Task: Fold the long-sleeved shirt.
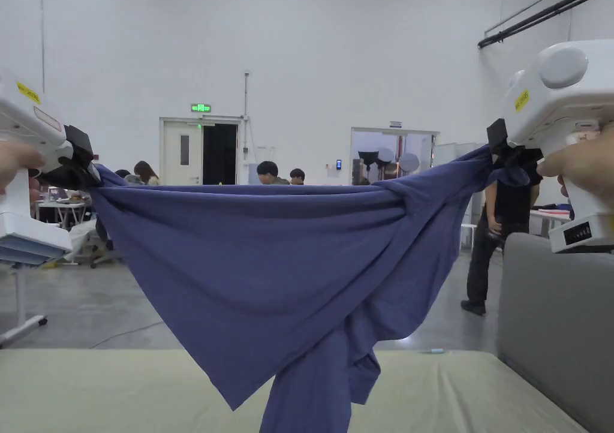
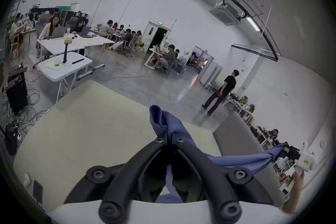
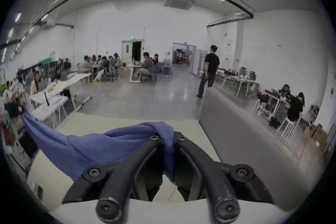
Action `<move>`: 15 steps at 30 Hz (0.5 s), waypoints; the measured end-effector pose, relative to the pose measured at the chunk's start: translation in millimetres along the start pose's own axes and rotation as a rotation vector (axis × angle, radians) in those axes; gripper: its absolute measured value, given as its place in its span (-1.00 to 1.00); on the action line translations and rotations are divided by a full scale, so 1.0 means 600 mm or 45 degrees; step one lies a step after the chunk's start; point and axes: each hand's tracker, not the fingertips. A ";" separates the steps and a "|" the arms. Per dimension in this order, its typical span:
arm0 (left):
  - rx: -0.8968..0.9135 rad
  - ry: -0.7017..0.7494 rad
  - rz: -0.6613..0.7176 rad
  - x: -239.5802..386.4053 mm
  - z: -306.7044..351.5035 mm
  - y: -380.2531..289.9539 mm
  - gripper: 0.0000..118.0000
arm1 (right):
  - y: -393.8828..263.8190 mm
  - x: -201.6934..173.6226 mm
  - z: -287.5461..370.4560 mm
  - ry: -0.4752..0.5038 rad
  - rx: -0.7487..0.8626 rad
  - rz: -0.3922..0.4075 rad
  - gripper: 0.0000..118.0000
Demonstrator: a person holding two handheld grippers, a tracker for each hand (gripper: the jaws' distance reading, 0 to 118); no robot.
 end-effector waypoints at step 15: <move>-0.192 0.079 -0.011 -0.051 -0.133 -0.144 -1.00 | -0.182 -0.005 -0.165 0.071 -0.304 0.090 -0.91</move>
